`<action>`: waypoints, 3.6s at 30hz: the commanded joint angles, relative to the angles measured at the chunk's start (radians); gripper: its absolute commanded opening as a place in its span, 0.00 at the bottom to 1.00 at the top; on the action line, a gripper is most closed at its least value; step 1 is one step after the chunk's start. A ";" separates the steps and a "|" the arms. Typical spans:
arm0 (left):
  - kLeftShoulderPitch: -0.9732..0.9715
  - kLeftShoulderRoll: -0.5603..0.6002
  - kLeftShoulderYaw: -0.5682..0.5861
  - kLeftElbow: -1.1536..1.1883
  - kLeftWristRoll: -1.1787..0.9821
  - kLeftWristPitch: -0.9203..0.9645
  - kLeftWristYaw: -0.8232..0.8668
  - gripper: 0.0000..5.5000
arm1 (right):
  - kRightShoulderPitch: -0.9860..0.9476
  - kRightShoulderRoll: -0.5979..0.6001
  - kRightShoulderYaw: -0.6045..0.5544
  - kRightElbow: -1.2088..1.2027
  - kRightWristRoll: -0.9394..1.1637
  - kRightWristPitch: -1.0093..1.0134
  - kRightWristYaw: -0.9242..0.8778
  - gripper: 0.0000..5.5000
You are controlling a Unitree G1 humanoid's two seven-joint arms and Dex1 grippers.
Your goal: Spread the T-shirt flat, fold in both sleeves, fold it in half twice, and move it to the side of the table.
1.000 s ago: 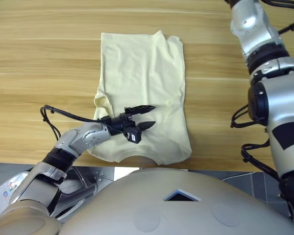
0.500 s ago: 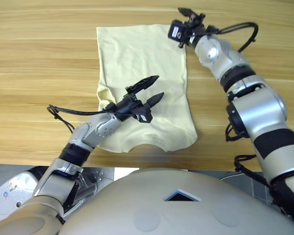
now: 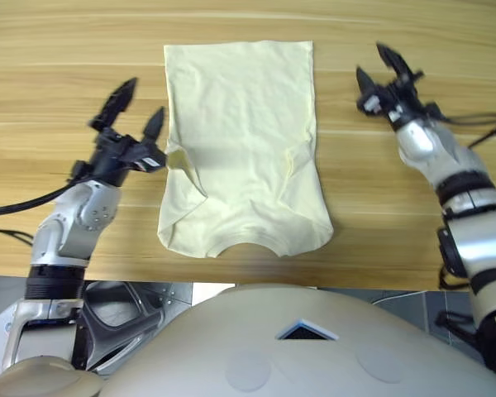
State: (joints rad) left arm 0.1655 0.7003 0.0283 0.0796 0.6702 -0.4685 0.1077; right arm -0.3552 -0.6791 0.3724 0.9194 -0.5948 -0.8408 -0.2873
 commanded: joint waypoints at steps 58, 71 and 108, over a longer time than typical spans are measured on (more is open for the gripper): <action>0.277 0.342 -0.398 -0.074 -0.198 -0.261 -0.697 0.17 | 0.614 -0.338 -0.155 -1.009 0.185 0.063 0.883 0.46; 0.250 0.349 -0.409 -0.063 -0.200 -0.266 -0.683 0.00 | 0.609 -0.294 -0.104 -1.010 0.184 0.040 0.896 0.12; -0.115 0.013 -0.259 0.058 -0.842 -0.179 -0.675 0.00 | 0.476 -0.034 -0.192 -0.998 0.644 0.310 0.861 0.01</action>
State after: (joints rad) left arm 0.1149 0.7704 -0.2278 0.0870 -0.1527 -0.6876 -0.5463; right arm 0.1981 -0.7549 0.1588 -0.1459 0.0613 -0.5615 0.5559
